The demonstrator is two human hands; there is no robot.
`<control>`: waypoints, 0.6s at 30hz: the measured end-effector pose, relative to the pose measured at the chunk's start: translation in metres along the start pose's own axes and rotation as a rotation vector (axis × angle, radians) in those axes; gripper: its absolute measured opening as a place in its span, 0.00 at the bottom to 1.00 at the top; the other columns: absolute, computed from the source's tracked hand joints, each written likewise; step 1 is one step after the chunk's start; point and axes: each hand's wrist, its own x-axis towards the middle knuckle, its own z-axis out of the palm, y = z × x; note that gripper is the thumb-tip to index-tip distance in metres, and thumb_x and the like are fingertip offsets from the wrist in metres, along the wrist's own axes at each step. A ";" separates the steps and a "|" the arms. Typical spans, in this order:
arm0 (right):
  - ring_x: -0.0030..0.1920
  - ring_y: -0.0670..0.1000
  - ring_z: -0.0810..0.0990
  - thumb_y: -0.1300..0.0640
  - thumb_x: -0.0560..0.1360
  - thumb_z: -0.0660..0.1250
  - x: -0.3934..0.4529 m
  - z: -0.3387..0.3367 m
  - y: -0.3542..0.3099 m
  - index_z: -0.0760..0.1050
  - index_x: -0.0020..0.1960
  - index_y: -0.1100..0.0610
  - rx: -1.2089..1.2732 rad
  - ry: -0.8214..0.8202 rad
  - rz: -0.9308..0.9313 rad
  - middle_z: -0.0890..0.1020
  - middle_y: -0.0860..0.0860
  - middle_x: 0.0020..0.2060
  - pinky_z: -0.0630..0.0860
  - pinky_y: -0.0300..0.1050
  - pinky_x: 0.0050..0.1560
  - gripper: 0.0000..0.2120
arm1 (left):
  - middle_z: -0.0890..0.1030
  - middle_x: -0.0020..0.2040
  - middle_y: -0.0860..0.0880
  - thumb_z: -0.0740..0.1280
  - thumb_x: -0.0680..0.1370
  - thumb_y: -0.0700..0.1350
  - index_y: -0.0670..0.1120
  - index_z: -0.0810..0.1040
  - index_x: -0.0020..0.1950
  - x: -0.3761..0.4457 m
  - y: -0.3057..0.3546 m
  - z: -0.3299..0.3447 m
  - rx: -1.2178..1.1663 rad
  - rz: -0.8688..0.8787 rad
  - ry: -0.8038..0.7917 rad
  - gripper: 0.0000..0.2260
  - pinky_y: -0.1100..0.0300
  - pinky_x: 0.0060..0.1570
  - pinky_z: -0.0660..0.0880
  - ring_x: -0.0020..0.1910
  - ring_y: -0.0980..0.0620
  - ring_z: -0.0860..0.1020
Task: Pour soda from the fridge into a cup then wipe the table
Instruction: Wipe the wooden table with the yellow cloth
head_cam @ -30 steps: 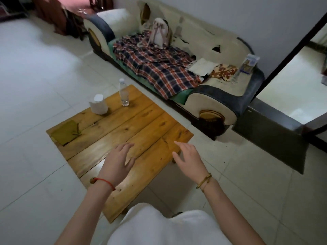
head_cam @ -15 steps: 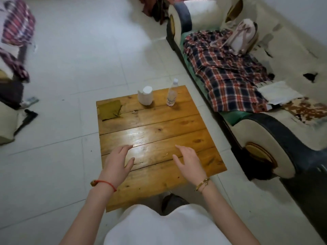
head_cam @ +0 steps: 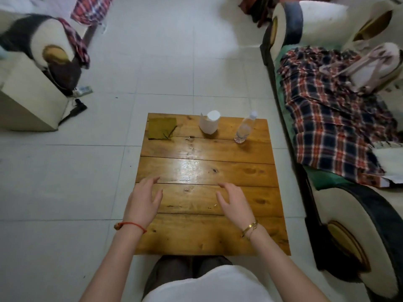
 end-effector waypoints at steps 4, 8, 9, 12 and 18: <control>0.67 0.51 0.70 0.52 0.81 0.59 0.044 0.010 -0.007 0.70 0.69 0.56 -0.022 -0.019 -0.012 0.76 0.51 0.64 0.67 0.44 0.67 0.18 | 0.76 0.64 0.49 0.63 0.80 0.48 0.48 0.71 0.70 0.035 -0.017 0.000 0.037 -0.016 -0.002 0.18 0.53 0.64 0.73 0.64 0.50 0.73; 0.63 0.52 0.75 0.51 0.81 0.60 0.106 0.022 -0.024 0.73 0.67 0.57 -0.005 0.045 -0.024 0.79 0.51 0.61 0.73 0.48 0.63 0.17 | 0.76 0.65 0.48 0.63 0.80 0.46 0.46 0.72 0.69 0.089 -0.033 -0.004 0.052 -0.014 0.036 0.17 0.53 0.62 0.74 0.64 0.49 0.74; 0.62 0.52 0.75 0.51 0.81 0.60 0.122 0.025 -0.030 0.73 0.66 0.57 0.001 0.052 -0.020 0.79 0.51 0.60 0.74 0.48 0.62 0.17 | 0.76 0.64 0.47 0.63 0.80 0.46 0.46 0.72 0.69 0.105 -0.037 -0.005 0.057 -0.011 0.049 0.17 0.53 0.61 0.74 0.63 0.48 0.74; 0.61 0.51 0.76 0.52 0.81 0.60 0.171 0.039 -0.047 0.73 0.66 0.58 0.011 0.056 -0.029 0.79 0.52 0.59 0.72 0.45 0.61 0.17 | 0.77 0.63 0.47 0.63 0.80 0.46 0.46 0.73 0.68 0.154 -0.054 -0.005 0.094 -0.016 0.067 0.16 0.50 0.59 0.77 0.61 0.47 0.76; 0.59 0.52 0.77 0.52 0.80 0.61 0.276 0.085 -0.063 0.75 0.64 0.58 0.021 0.026 -0.005 0.80 0.53 0.56 0.73 0.48 0.60 0.17 | 0.78 0.60 0.47 0.63 0.80 0.45 0.45 0.74 0.66 0.250 -0.104 0.017 0.117 -0.102 0.055 0.15 0.50 0.55 0.78 0.58 0.48 0.76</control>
